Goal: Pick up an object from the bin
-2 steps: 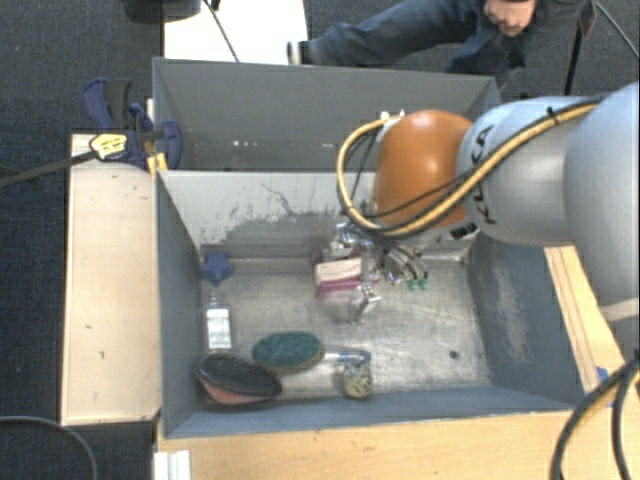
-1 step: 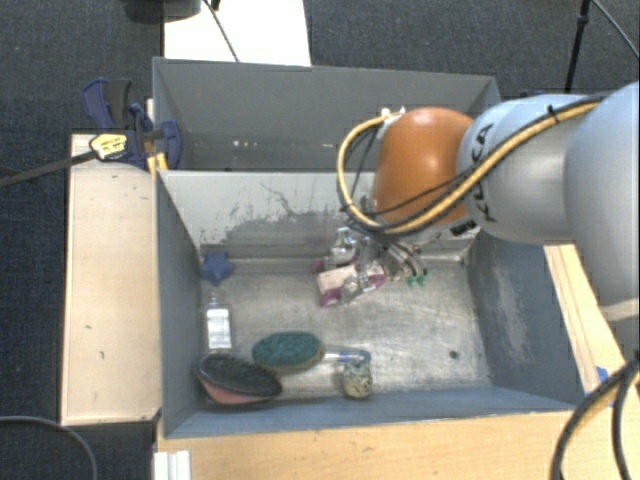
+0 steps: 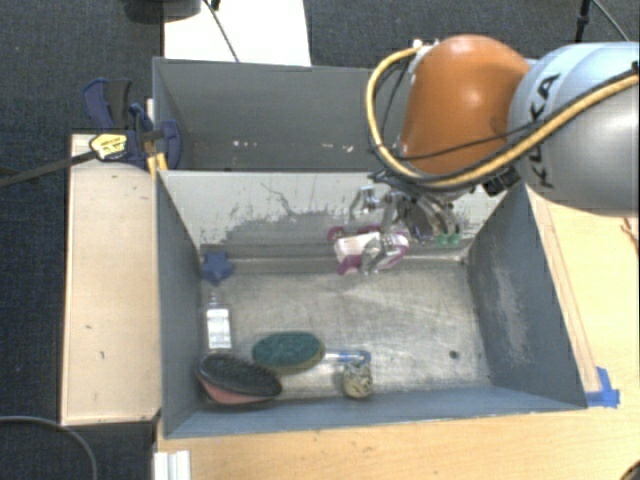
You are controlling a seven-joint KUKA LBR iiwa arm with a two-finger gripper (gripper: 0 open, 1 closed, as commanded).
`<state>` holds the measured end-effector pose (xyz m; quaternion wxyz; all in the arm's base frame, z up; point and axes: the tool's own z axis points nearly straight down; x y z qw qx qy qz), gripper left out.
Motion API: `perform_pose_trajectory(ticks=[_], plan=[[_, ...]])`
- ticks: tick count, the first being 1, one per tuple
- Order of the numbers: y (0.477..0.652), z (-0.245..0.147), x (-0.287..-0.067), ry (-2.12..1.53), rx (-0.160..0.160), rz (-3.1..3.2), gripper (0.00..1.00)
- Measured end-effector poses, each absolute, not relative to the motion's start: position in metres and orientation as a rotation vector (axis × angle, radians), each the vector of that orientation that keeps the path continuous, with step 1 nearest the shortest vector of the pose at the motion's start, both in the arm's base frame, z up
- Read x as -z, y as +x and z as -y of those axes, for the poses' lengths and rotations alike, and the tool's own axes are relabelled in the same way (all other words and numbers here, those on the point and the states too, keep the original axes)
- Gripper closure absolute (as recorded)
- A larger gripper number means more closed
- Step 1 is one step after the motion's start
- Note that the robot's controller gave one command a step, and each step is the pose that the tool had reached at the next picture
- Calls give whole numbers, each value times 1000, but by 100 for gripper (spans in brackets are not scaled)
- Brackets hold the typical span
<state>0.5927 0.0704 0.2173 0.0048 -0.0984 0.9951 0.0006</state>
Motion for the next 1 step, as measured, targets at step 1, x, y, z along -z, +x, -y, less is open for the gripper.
perform_pose_trajectory(ticks=[1], plan=[[572, -73, -216, -628, -1, -3078, 100]])
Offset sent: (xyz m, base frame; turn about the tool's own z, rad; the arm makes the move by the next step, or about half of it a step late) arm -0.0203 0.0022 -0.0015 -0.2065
